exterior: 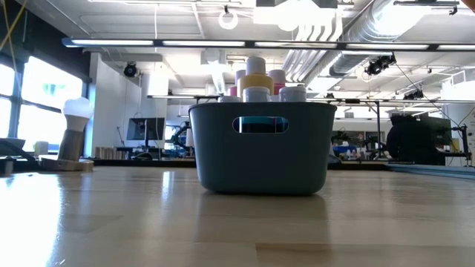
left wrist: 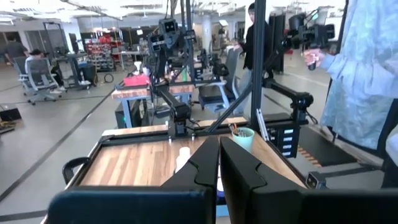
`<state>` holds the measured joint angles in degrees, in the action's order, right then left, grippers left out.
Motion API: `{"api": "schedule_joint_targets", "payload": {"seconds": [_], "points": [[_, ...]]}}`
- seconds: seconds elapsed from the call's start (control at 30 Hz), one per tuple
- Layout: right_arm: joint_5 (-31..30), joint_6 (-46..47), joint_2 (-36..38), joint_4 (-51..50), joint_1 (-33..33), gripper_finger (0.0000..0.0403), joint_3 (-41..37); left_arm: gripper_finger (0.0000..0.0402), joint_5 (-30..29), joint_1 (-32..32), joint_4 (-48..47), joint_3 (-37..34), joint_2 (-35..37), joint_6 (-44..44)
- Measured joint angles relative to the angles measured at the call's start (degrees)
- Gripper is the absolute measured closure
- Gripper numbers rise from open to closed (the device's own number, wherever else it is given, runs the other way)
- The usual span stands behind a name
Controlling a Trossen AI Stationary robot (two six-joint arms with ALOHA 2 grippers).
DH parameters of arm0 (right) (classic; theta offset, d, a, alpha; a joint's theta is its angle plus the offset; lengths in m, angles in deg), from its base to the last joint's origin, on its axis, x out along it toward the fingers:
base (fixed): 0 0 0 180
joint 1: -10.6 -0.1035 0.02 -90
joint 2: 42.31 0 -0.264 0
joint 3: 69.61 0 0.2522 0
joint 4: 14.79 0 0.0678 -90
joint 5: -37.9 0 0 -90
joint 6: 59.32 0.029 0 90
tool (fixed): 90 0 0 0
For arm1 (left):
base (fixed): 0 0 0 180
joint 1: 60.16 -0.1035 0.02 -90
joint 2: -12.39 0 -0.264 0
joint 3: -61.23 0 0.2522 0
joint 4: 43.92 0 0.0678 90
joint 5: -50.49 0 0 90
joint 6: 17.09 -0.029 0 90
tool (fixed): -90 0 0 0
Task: Pick & Place Paint Supplies
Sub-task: Return to Home Position
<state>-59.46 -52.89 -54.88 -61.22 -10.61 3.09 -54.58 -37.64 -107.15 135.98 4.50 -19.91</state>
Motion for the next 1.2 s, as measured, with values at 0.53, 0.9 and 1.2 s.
{"api": "schedule_joint_targets", "payload": {"seconds": [0.53, 0.9, 1.2], "points": [[0.37, -0.07, 6.50, -0.15, -0.02, 0.0399, 0.00, 0.0389, -0.97, -0.04, 0.87, -5.26, 7.49, -0.26], [0.37, -0.24, 9.61, -2.13, -0.02, 0.0399, -0.02, 0.0389, -0.33, -0.02, 1.69, -5.11, 7.49, -0.37], [1.67, -2.10, 9.63, -0.12, -0.01, 0.0399, -3.91, 0.0389, -0.41, 0.00, 3.09, -6.67, 7.49, -0.56]]}}
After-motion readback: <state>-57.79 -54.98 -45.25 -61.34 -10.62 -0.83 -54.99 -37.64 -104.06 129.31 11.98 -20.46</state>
